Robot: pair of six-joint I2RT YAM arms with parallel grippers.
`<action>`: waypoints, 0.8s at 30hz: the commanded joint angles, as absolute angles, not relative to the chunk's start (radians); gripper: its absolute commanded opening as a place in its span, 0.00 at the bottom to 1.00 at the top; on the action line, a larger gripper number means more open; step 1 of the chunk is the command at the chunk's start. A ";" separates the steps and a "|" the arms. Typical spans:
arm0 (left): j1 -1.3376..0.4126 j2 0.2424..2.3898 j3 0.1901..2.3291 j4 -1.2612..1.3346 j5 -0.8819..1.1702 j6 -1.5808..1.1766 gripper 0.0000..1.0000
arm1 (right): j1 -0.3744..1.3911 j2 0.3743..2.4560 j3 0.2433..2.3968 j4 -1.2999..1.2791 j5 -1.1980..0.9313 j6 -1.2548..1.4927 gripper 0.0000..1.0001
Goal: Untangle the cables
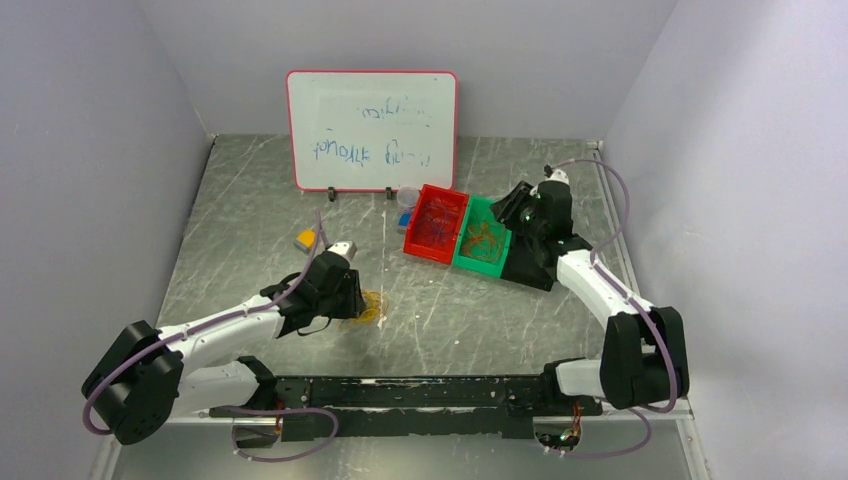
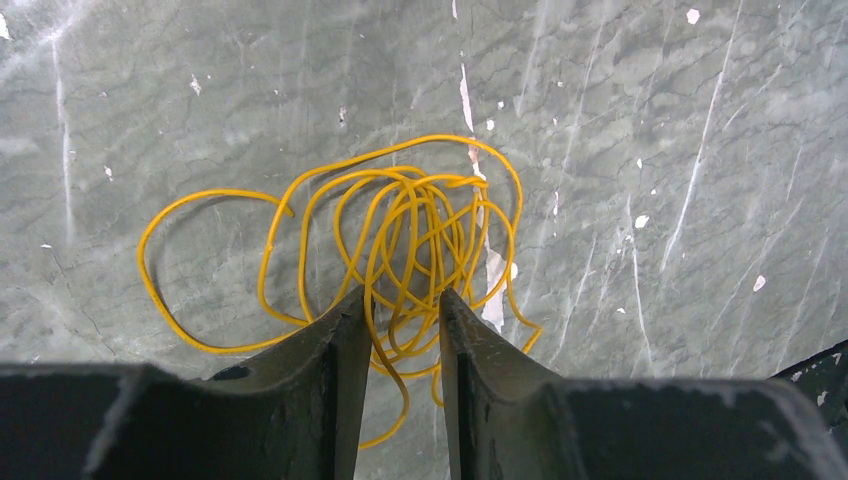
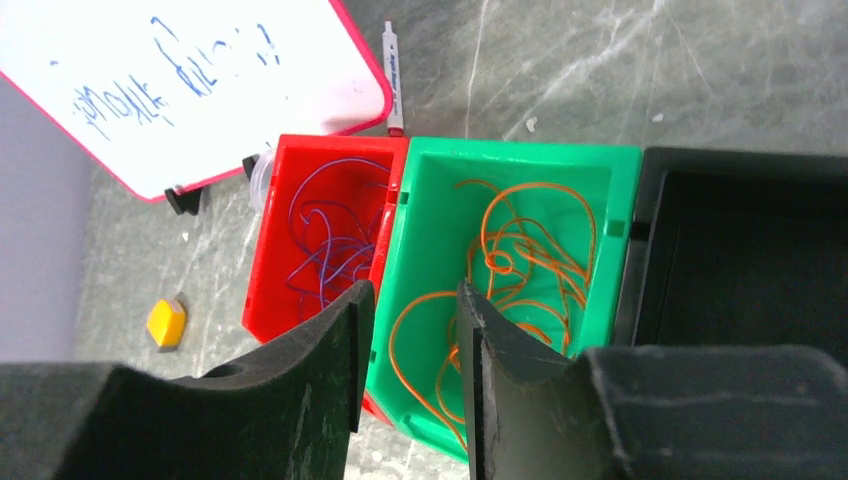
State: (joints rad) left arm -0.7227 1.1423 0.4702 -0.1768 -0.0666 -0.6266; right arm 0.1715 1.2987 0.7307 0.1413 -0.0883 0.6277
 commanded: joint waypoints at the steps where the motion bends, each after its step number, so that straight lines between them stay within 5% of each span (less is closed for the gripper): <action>1: -0.726 1.126 0.453 -0.170 -0.065 -0.636 0.37 | 0.165 1.346 0.834 0.011 -0.162 0.433 0.39; 9: -0.726 1.154 0.460 -0.151 -0.054 -0.630 0.36 | 0.167 1.426 0.906 -0.142 -0.419 0.248 0.36; 24: -0.726 1.147 0.452 -0.149 -0.052 -0.636 0.36 | 0.177 1.516 0.948 -0.243 -0.484 0.174 0.36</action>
